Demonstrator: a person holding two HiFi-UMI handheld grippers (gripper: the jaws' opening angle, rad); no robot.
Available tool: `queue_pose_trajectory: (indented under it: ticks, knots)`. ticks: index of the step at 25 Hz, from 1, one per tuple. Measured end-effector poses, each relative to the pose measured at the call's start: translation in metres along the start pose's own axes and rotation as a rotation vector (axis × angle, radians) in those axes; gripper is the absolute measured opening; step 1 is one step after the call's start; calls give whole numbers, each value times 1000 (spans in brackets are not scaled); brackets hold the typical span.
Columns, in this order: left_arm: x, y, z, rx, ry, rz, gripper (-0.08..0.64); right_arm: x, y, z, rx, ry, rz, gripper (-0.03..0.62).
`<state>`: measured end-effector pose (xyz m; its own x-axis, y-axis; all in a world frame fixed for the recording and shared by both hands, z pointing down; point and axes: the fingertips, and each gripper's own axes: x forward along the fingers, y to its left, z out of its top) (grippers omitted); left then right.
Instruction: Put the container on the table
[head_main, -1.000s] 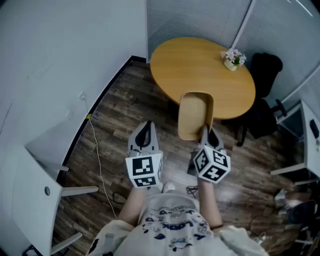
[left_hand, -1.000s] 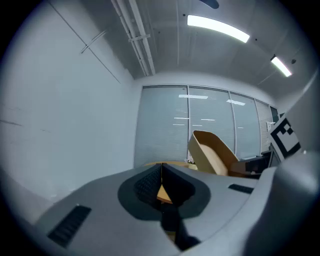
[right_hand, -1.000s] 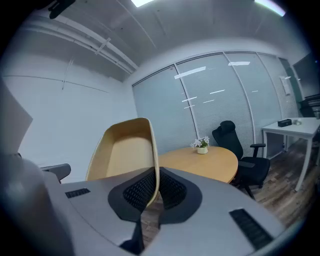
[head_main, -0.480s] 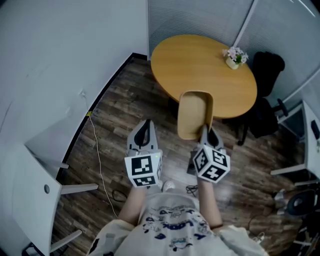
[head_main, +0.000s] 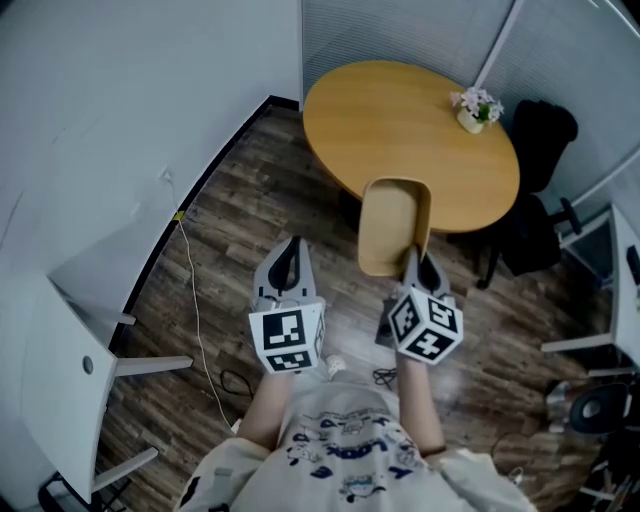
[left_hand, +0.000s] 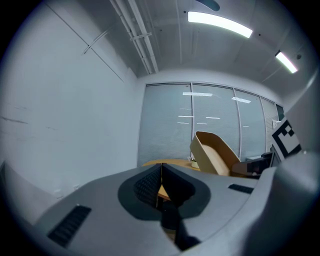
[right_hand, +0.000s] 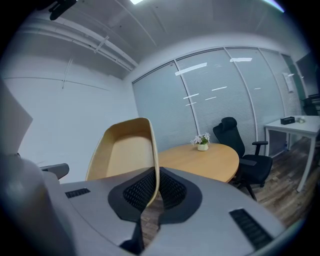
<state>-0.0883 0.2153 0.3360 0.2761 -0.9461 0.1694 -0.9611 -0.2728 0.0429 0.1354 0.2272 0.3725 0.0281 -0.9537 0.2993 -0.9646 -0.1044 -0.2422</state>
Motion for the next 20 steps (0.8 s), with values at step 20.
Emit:
queue_pose_trajectory:
  ticks: [20]
  knots:
    - [79,4,-1,-6,32,-18,4,71,-18,10,26,23,-27,14]
